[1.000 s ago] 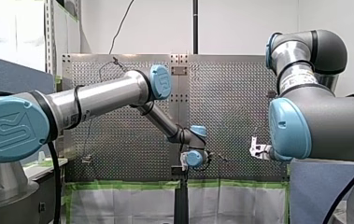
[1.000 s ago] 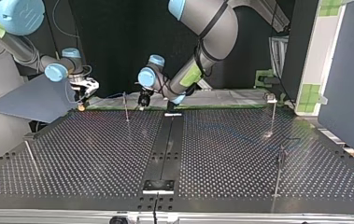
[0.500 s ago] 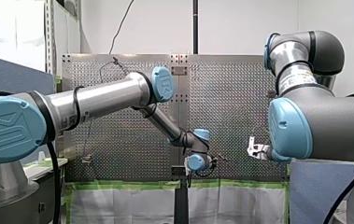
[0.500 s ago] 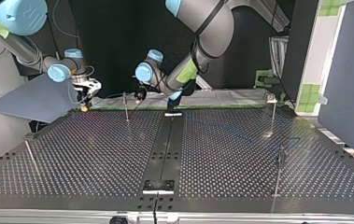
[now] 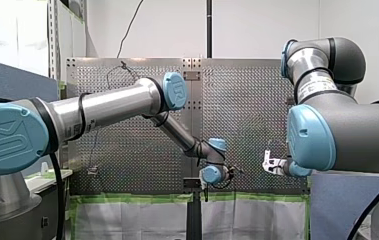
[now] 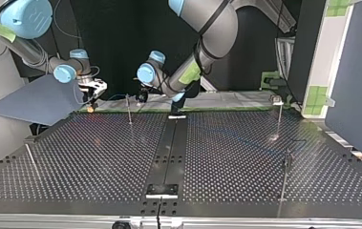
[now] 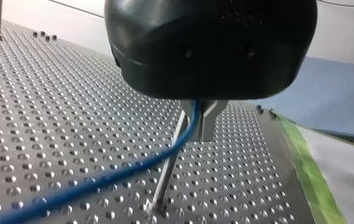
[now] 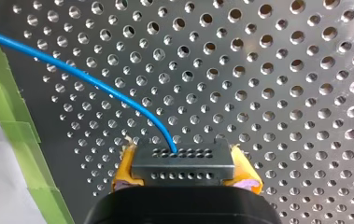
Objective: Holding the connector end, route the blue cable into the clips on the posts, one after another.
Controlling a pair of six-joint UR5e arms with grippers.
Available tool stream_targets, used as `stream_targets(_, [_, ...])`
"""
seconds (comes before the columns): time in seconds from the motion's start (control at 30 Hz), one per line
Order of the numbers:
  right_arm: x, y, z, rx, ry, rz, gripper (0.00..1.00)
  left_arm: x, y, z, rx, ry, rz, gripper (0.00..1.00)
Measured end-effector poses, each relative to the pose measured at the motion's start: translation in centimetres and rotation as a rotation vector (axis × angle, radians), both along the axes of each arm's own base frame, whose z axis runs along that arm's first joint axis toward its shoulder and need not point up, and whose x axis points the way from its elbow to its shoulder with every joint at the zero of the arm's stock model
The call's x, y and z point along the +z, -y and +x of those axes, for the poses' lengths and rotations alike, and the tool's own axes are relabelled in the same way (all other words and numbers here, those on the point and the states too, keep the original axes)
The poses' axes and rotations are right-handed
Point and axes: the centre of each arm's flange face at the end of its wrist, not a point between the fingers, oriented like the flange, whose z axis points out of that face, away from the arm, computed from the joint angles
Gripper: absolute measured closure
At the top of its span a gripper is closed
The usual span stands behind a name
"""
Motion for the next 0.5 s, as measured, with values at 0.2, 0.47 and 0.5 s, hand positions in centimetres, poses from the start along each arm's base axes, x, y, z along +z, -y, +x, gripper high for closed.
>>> stream_targets(0.2, [0.2,0.3,0.0,-0.001,0.004,-0.009,1.0,-0.1,0.8,-0.8,-0.015,-0.002,-0.011,1.0])
stream_targets(0.47, [0.1,0.6,0.0,-0.004,0.015,-0.033,1.0,-1.4,-0.2,0.0,0.006,-0.019,-0.011,1.0])
stream_targets(0.5, [0.0,0.7,0.0,-0.005,0.018,-0.036,1.0,-1.4,-0.3,0.2,0.008,-0.02,-0.013,1.0])
